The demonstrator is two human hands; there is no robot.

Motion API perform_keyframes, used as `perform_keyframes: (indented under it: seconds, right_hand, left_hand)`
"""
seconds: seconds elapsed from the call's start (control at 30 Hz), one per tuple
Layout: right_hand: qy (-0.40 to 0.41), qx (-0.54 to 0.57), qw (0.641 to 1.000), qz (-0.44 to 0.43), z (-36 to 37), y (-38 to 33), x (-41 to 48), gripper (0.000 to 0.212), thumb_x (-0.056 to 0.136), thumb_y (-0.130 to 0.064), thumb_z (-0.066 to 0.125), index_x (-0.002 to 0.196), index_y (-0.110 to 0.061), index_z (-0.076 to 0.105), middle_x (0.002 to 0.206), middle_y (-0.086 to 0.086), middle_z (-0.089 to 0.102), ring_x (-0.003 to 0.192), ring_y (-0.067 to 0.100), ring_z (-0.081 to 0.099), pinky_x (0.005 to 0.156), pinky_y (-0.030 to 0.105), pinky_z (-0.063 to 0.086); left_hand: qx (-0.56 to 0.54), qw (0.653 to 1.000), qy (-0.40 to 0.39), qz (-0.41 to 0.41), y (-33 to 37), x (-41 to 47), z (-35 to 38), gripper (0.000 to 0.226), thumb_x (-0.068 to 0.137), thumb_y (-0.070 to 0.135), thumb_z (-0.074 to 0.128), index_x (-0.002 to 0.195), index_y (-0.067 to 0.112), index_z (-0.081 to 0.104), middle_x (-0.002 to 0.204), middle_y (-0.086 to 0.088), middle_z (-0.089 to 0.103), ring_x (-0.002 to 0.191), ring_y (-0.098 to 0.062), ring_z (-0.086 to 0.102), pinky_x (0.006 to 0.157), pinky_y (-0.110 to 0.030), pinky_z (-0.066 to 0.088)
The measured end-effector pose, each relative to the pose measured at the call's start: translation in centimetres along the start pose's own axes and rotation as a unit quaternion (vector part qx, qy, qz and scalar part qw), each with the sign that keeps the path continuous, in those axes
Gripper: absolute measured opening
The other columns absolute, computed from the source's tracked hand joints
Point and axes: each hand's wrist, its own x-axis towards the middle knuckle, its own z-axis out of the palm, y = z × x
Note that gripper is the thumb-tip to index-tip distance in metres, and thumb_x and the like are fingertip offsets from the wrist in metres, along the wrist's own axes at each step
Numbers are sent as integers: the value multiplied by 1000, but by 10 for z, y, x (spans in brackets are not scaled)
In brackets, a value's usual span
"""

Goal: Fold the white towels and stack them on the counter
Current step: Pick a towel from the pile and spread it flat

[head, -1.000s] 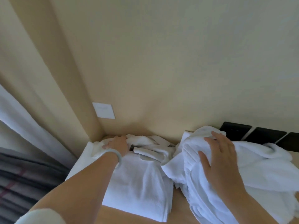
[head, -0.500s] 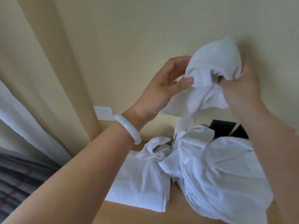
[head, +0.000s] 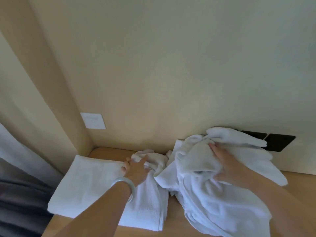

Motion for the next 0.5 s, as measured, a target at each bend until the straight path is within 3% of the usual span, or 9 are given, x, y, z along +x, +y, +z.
perform_keyframes:
  seconds: [0.03,0.1,0.17,0.23,0.27,0.33,0.4,0.43,0.5]
  right_hand:
    - [36,63,997,-12,-9,-2,2,78,85,-8,64,146,-31,20,149,-3,26,140,14,25,110,21,21]
    - [86,144,986,7,-22,-10,-4,77,86,2,51,142,-45,28,148,-9,31,139,13,30,111,25,26]
    - [146,146,978,24,-27,-23,-13,71,85,5,49,144,-33,34,143,-9,37,132,11,37,103,22,30]
    - [170,139,976,0,-25,-38,-17,65,86,-1,56,144,-23,36,144,-7,37,131,10,36,102,19,27]
    - [168,153,974,-12,-26,-48,-19,66,87,-6,60,145,-23,34,143,-9,36,129,9,35,101,18,26]
    - [153,198,968,-34,-29,-68,-15,74,85,-15,68,147,-27,29,138,-14,34,125,5,35,100,20,27]
    - [120,233,964,-44,-33,-84,-7,82,81,-20,74,148,-29,27,133,-21,35,122,0,38,99,19,32]
    - [114,265,956,-48,-36,-90,-4,78,80,-22,75,144,-30,32,129,-24,42,116,-6,45,95,14,36]
    - [115,377,918,-38,-49,-98,0,49,83,-28,73,127,-31,52,109,-20,64,97,-8,60,83,13,45]
  left_hand:
    - [13,1000,-12,-1,1,5,1,44,100,40,36,143,47,34,151,-12,25,138,-33,20,106,-44,22]
    - [40,999,-16,14,1,12,-1,35,99,36,36,128,39,54,137,-3,48,129,-28,36,98,-40,29]
    - [-18,998,34,41,4,14,-10,19,95,27,47,98,25,65,106,-1,63,105,-23,56,87,-34,41]
    - [-113,987,75,82,21,3,-27,22,94,15,51,73,18,58,77,-2,58,71,-17,54,65,-29,44]
    - [-161,976,92,113,35,-8,-40,21,93,11,52,74,14,61,73,-3,59,62,-14,50,58,-29,42]
    - [-244,943,108,199,68,-32,-65,13,90,7,57,86,10,70,79,-4,67,59,-11,49,54,-22,40]
    - [-276,907,112,297,103,-61,-93,16,87,5,61,85,17,70,78,6,66,66,-6,54,61,-16,41]
    - [-295,889,109,334,118,-75,-106,20,86,4,62,82,22,69,76,10,65,69,-3,56,65,-14,42]
    - [-341,849,97,391,140,-97,-129,25,85,2,65,79,26,68,77,13,67,74,-2,59,72,-16,45]
